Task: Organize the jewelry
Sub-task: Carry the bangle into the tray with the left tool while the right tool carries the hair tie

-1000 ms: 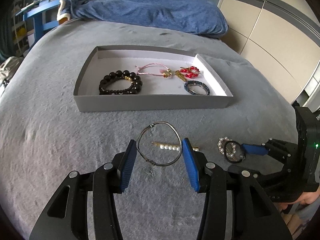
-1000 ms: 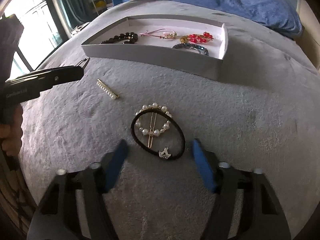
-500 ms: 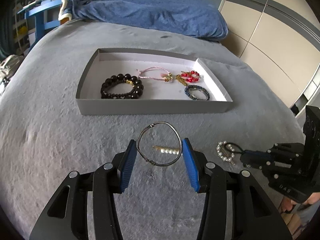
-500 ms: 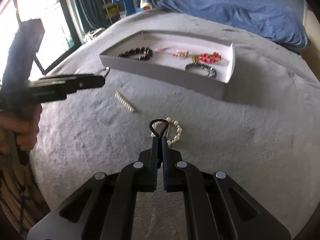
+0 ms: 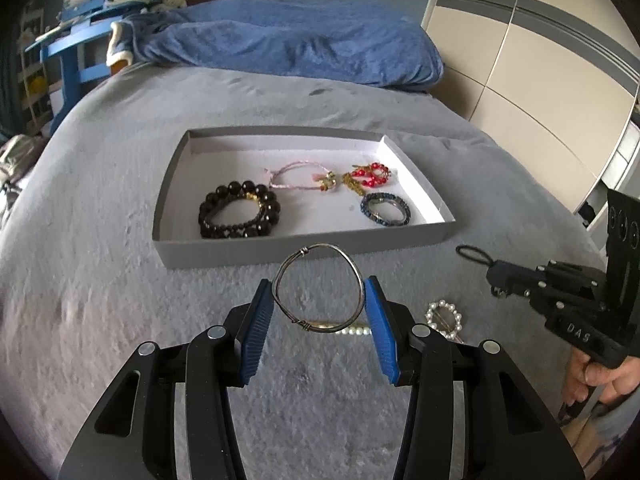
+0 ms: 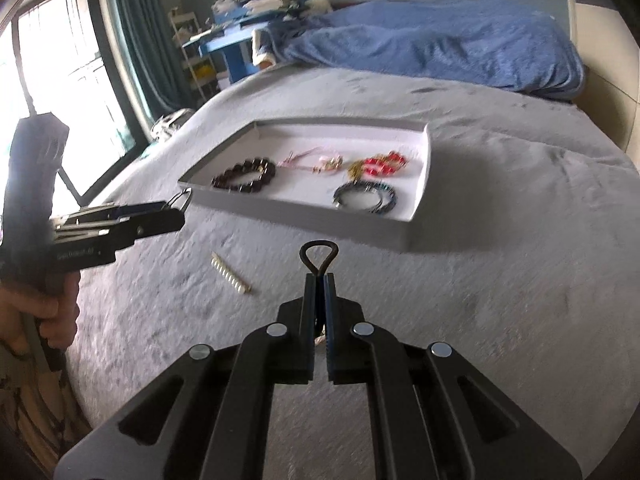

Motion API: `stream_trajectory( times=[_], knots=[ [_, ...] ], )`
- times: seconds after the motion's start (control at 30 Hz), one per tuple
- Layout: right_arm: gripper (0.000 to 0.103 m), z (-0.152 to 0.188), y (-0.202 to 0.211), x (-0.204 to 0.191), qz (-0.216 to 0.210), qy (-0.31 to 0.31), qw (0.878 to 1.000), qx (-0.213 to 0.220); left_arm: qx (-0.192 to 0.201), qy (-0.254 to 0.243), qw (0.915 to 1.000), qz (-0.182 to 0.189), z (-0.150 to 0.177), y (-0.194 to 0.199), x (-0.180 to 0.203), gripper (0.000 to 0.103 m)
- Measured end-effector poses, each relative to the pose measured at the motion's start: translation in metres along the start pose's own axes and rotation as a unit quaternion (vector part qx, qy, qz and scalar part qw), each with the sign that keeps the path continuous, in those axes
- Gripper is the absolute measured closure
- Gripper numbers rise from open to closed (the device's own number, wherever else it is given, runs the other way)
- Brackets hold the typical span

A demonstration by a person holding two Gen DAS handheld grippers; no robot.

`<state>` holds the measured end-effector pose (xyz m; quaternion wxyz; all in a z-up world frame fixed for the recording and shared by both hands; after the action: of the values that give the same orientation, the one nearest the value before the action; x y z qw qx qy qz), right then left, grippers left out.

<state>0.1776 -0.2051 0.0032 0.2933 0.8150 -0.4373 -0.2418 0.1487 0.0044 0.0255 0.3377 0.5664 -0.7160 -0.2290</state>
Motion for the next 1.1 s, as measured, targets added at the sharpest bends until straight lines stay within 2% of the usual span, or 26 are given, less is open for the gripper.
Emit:
stream_trajectory(
  times=[0.2, 0.63, 1.1],
  knots=[
    [0.099, -0.011, -0.004, 0.008, 0.007, -0.009, 1.000, 0.017, 0.001, 0.000, 1.0000, -0.002, -0.011, -0.007, -0.005, 0.055],
    [0.099, -0.024, -0.017, 0.007, 0.006, -0.001, 1.000, 0.022, -0.004, -0.005, 1.0000, 0.004, -0.025, -0.026, -0.005, 0.055],
    [0.099, -0.064, -0.054, 0.017, 0.024, 0.001, 0.999, 0.037, 0.006, 0.007, 0.9999, 0.008, -0.061, -0.066, -0.014, 0.055]
  ],
)
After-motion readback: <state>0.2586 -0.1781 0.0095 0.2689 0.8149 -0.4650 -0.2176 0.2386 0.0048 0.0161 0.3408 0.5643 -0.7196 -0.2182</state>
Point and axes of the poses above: each gripper's, at about its wrist camera, not at the fingertips, and y roughly against the way its jaws point, x to its right, z to its underside, the point moved 2 cm from there along -y, roughly the way its jaws point, and after that the axes turned 3 degrees about y, right-handed, at the moved point
